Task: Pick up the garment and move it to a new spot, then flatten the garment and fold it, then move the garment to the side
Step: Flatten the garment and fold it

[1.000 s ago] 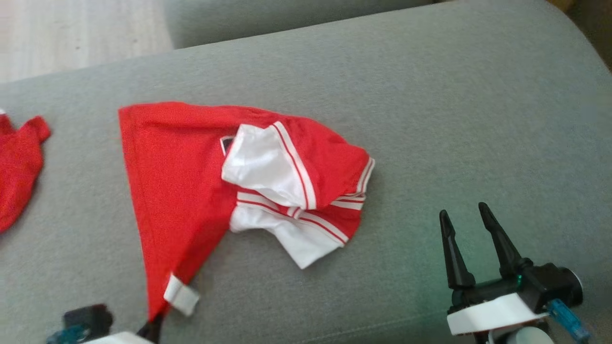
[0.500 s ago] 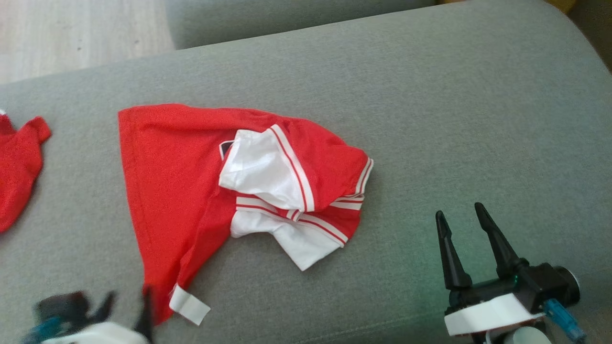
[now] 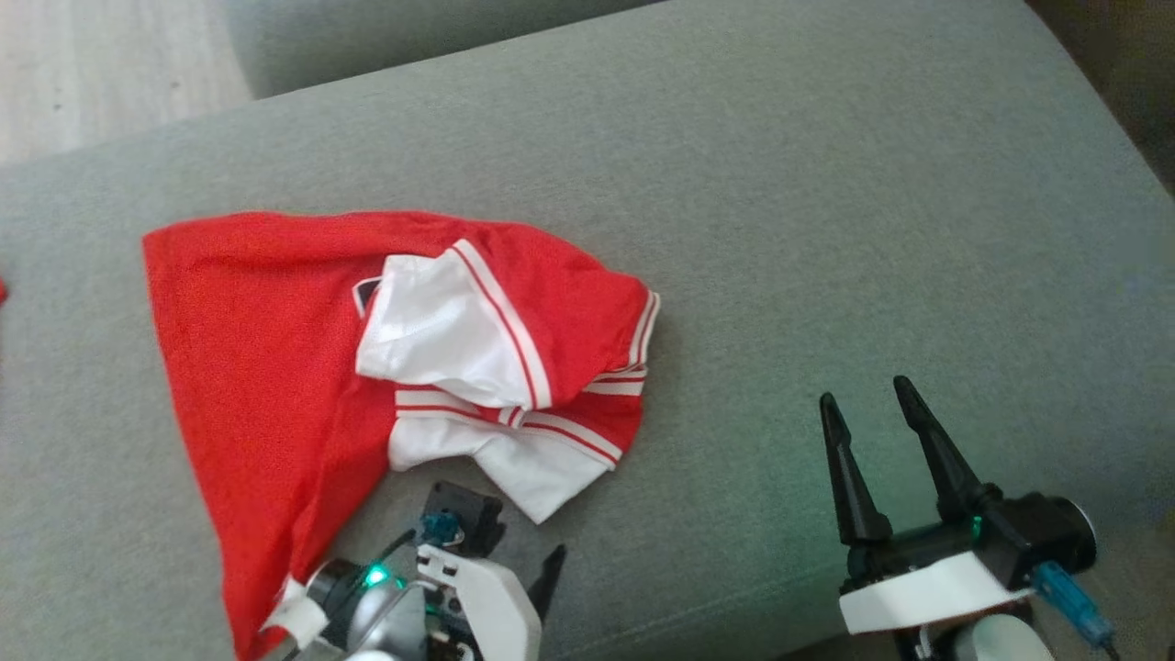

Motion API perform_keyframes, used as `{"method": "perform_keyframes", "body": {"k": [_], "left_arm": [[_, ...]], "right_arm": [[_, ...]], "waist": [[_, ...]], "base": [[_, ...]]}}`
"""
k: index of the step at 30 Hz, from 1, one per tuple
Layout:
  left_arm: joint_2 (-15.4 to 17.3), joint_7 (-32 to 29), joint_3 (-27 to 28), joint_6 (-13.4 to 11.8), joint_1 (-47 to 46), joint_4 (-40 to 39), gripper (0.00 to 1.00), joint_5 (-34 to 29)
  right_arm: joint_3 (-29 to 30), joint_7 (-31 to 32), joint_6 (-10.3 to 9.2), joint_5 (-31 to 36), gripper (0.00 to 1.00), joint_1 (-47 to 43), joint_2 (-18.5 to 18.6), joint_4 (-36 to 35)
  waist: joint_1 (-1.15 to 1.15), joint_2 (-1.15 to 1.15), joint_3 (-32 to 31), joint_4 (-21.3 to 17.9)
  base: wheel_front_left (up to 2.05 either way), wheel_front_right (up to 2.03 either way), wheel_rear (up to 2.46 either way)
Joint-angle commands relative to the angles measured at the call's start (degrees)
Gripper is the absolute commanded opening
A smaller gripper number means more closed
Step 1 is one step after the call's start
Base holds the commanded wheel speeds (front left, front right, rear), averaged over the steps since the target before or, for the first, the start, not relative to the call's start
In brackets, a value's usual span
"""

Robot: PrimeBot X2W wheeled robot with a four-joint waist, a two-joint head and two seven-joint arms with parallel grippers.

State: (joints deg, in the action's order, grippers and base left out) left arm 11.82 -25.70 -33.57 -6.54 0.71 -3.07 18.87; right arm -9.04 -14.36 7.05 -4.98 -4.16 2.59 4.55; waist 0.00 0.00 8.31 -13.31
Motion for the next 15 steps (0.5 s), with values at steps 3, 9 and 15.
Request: {"method": "perform_keyframes", "body": {"k": [3,9,15], "left_arm": [[-0.5,0.8,1.5,-0.7,-4.1,2.7,1.00,-2.1],[-1.9,4.4,2.3,-2.0,-7.1,9.1,1.00,-3.0],[-4.2,7.8,2.1,-2.0,-9.7,13.1,0.00,-2.8]], "right_arm": [[-1.1,-0.6,0.44,-0.7,1.00,2.1,0.3,-1.6],[-1.0,-0.6,0.44,-1.2,1.00,2.0,0.3,-1.5],[-1.3,-0.6,0.44,-1.6,1.00,2.3,0.3,-1.4]], "waist": [[0.00,0.00,0.7,-2.5],[0.00,0.00,1.2,-4.1],[0.00,0.00,1.1,-4.5]], "base": [[0.00,0.00,0.00],[0.00,0.00,0.00],[0.00,0.00,0.00]]}}
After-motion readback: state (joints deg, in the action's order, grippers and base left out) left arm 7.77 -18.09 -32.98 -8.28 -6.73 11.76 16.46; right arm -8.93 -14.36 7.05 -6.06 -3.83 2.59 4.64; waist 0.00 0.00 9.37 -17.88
